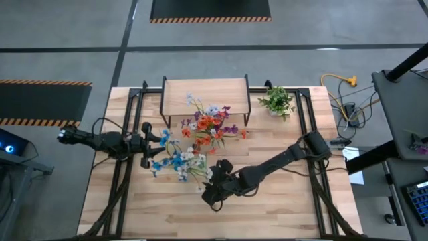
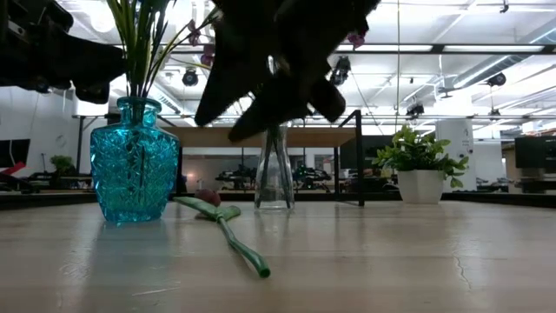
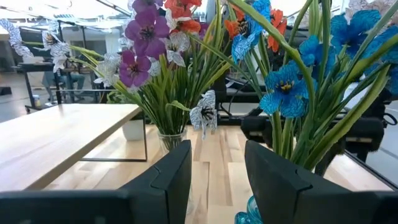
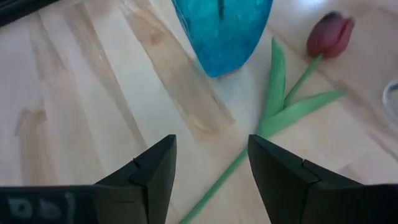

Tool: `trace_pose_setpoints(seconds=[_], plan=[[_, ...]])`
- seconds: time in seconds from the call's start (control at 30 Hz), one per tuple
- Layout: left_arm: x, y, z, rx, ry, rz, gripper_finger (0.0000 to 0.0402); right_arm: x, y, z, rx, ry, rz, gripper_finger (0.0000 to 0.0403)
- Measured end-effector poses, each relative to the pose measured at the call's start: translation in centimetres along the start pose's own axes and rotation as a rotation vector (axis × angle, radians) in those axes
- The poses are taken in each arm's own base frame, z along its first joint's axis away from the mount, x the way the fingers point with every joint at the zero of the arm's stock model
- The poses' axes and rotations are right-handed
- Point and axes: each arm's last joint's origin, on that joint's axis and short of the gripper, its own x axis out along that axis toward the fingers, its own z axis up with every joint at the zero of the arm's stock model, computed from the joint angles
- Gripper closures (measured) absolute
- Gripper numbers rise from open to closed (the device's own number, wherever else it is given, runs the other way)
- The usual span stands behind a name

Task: Pick and place flowers into a vace then onto a shelf
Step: Put the red flower into the transparent vase

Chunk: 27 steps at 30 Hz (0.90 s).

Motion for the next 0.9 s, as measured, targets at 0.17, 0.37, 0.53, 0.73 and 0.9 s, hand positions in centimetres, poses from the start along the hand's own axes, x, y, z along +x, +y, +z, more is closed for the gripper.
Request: trace_pose_setpoints(seconds=[0.17, 0.37, 0.53, 0.73, 0.9], plan=[[0.0, 0.0, 0.0, 0.0, 0.0, 0.001, 0.0267, 2.3, -0.1, -1.9, 0.048, 0.026, -0.031, 0.0216], [0.0, 0.0, 0.0, 0.0, 0.001, 0.001, 0.0267, 4.9, -0.1, -3.6, 0.066, 0.007, -0.023, 0.023], [0.0, 0.0, 0.0, 0.001, 0.001, 0.001, 0.0267, 5.9, -0.5, -4.2, 0.06, 0.016, -0.048, 0.0245], [0.0, 0.0, 0.0, 0.0, 0.001, 0.001, 0.0267, 6.9, -0.9, -4.9, 0.011, 0.096, -0.028, 0.026], [0.0, 0.0, 0.0, 0.0, 0.001, 0.001, 0.0267, 6.7, -1.3, -5.0, -0.011, 0.145, -0.052, 0.0277]])
